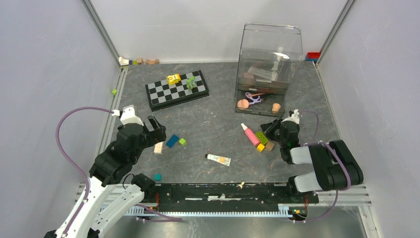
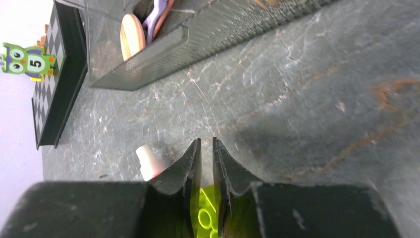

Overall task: Organize the makeup
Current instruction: Close the drawer in the storage box.

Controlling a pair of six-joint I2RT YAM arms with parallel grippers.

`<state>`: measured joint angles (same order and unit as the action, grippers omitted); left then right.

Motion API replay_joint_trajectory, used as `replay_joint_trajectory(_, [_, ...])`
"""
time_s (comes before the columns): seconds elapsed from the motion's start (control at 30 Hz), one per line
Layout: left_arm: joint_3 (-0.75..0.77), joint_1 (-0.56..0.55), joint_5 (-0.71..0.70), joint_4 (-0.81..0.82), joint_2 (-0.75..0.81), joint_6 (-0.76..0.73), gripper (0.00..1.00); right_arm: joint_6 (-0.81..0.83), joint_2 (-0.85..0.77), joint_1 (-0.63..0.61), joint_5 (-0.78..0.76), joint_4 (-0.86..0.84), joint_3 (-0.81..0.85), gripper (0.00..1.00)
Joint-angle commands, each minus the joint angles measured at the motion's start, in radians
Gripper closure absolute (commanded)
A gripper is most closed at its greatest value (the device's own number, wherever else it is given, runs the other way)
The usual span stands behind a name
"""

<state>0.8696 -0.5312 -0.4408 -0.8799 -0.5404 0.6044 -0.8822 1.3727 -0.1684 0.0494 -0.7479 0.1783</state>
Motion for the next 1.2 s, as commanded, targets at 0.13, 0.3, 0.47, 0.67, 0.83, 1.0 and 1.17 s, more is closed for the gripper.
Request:
replay_joint_trajectory(0.13, [-0.004, 0.005, -0.009, 0.041, 0.006, -0.035, 0.00, -0.056, 0.195, -0.043, -0.095, -0.269, 0.092, 0.85])
replay_joint_trajectory(0.3, [-0.004, 0.006, -0.009, 0.039, 0.009, -0.035, 0.00, -0.080, 0.286, -0.060, -0.130, -0.381, 0.110, 0.85])
replay_joint_trajectory(0.47, [-0.006, 0.006, -0.010, 0.039, 0.014, -0.036, 0.00, -0.077, 0.350, -0.071, -0.155, -0.429, 0.154, 0.85])
replay_joint_trajectory(0.67, [-0.006, 0.005, -0.020, 0.036, 0.017, -0.031, 0.00, -0.073, 0.424, -0.074, -0.160, -0.439, 0.235, 0.84])
replay_joint_trajectory(0.83, [-0.006, 0.005, -0.014, 0.036, 0.006, -0.034, 0.00, -0.086, 0.486, -0.075, -0.161, -0.448, 0.287, 0.83])
replay_joint_trajectory(1.0, [-0.004, 0.005, -0.016, 0.036, 0.001, -0.035, 0.00, -0.100, 0.539, -0.075, -0.165, -0.456, 0.335, 0.84])
replay_joint_trajectory(1.17, [-0.006, 0.006, -0.018, 0.035, 0.005, -0.034, 0.00, -0.098, 0.569, -0.075, -0.180, -0.443, 0.371, 0.84])
